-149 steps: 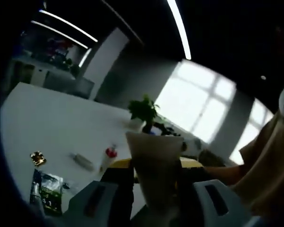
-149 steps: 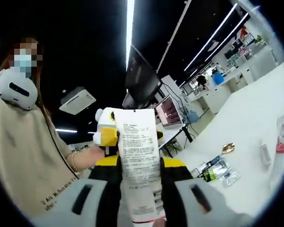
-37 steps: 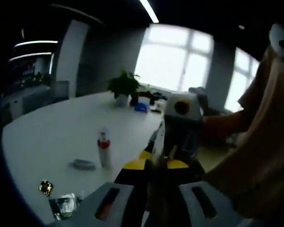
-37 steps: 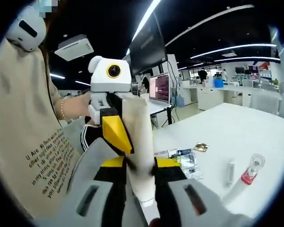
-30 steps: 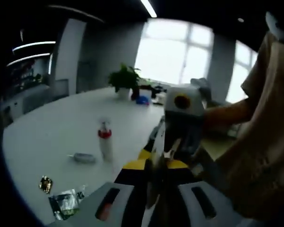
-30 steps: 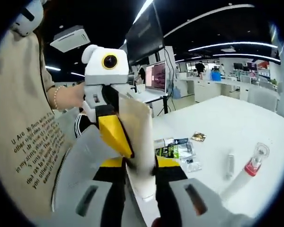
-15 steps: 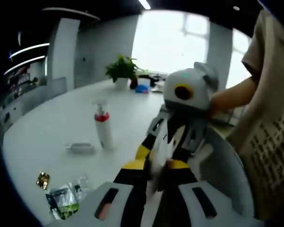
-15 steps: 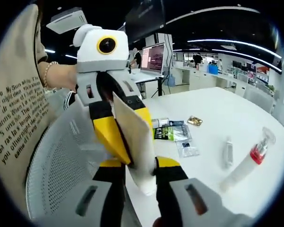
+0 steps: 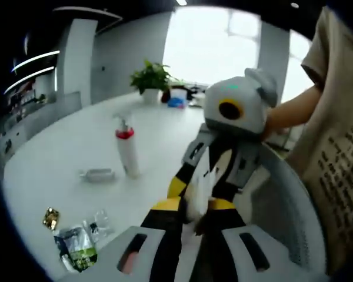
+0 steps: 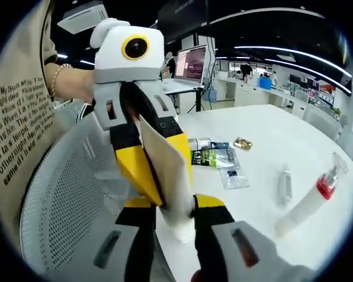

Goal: Arrange the skincare products in the storage area until every visible bottle or jar stands upright without overlapping.

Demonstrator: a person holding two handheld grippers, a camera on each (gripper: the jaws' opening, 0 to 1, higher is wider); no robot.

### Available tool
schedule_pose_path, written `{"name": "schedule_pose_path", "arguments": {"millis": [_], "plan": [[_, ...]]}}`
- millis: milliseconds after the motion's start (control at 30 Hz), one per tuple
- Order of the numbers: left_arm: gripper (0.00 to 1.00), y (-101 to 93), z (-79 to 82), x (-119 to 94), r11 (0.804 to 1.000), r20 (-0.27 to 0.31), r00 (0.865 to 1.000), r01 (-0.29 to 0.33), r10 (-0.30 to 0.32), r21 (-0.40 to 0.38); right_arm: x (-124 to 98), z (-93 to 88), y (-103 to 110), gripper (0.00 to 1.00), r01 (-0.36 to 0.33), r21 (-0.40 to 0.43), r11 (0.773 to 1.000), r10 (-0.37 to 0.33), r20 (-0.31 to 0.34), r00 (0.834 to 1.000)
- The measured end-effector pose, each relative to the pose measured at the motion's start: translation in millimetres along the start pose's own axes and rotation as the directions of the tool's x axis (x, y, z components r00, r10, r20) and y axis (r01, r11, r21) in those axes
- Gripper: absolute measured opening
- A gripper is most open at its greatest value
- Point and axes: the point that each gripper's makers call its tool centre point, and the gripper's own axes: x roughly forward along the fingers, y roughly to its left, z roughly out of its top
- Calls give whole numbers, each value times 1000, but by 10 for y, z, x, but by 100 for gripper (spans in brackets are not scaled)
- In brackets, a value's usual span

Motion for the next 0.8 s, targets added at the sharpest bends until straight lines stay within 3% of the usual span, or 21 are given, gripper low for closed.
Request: {"name": "schedule_pose_path", "arguments": {"millis": [367,467,667,800], "plan": [[9,6,-5,3,1000,13,1000,15,-15,26,7,-15,3,26,11,-10,1000,-11,-12,1000],[10,33,-8,6,1000,13,1000,9,-9,30,-7,-36,-9,31,20,-17,1000,-21,-25,999],[10,59,-55,36,998,-11,1000,18,-17,60,-111,-112,-54,35,51,9,999,-51,-36,998],[12,95,-150,88,993,-62,998,20,-13,114,-187,-158,-92,35,83,34,996,-82,-34,996]]}}
